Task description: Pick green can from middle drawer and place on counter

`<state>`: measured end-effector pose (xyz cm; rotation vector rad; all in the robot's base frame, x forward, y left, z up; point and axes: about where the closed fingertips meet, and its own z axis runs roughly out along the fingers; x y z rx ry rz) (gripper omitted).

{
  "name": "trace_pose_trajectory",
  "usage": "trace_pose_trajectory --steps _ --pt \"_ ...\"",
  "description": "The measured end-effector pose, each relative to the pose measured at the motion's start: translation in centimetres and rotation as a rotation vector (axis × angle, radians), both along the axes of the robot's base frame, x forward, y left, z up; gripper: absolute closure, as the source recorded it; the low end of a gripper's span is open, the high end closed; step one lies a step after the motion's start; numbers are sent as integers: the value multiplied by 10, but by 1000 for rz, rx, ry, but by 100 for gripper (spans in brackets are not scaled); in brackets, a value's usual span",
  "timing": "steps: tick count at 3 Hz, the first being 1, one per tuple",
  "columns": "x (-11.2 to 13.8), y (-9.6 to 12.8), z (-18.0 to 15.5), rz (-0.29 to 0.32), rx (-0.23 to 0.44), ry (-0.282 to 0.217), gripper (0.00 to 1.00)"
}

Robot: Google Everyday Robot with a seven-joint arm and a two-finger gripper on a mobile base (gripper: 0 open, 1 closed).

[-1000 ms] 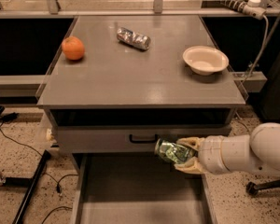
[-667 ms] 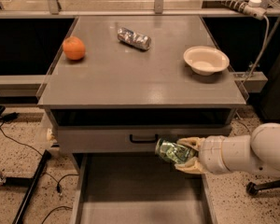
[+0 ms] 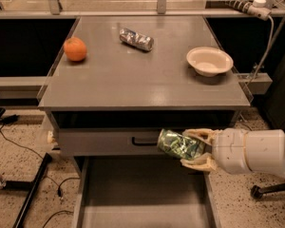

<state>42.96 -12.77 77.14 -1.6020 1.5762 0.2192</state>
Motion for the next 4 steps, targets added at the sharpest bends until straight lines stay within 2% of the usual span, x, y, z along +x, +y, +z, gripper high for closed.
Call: trace_pose_trajectory --steps 1,2,3,4 --pt "-2 0 74 58 53 -134 100" --pt "21 0 146 100 111 -248 100" --pt "63 5 203 107 116 -330 100" --pt "103 27 226 127 122 -341 100"
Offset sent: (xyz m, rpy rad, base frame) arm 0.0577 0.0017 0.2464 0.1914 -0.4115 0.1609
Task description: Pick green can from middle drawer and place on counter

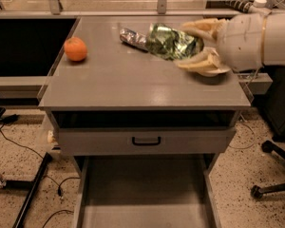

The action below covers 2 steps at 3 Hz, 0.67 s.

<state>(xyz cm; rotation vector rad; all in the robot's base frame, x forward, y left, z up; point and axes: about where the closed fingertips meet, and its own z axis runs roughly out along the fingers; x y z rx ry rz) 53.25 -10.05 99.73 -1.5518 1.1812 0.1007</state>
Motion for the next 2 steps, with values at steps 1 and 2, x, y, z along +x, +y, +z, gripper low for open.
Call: trace_pose_trajectory --steps 1,2 --pt "32 28 -9 29 0 33 100" --pt "59 53 -32 55 -11 57 100"
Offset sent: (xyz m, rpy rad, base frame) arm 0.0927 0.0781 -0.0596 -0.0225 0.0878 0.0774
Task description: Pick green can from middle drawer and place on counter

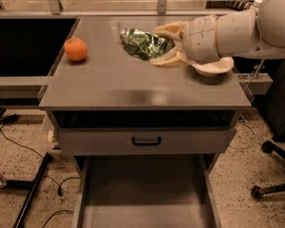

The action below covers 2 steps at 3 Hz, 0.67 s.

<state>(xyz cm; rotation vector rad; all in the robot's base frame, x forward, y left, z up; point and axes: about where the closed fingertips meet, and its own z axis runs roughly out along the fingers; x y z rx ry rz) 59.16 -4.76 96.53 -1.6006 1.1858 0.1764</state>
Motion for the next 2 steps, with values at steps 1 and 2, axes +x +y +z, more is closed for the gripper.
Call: trace_pose_trajectory --steps 1,2 --pt "25 9 -27 6 4 29 100" --pt "41 14 -54 3 10 72 100"
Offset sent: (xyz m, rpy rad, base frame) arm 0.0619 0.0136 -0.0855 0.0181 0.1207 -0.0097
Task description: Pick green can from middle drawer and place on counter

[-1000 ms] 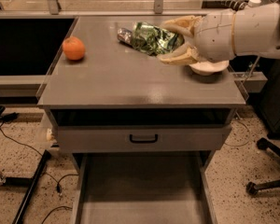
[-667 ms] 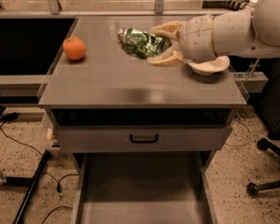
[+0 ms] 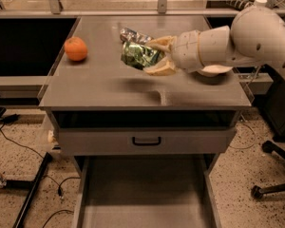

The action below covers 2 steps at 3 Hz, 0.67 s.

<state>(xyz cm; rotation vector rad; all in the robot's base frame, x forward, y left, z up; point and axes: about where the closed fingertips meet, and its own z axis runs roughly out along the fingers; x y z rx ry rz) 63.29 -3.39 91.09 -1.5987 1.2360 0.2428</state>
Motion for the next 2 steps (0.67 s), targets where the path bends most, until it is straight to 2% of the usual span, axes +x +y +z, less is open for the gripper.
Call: trace_pose_trajectory --steps 1,2 --pt "12 -1 -24 -21 -8 41 100" --pt "19 -11 -40 -55 -13 68 100"
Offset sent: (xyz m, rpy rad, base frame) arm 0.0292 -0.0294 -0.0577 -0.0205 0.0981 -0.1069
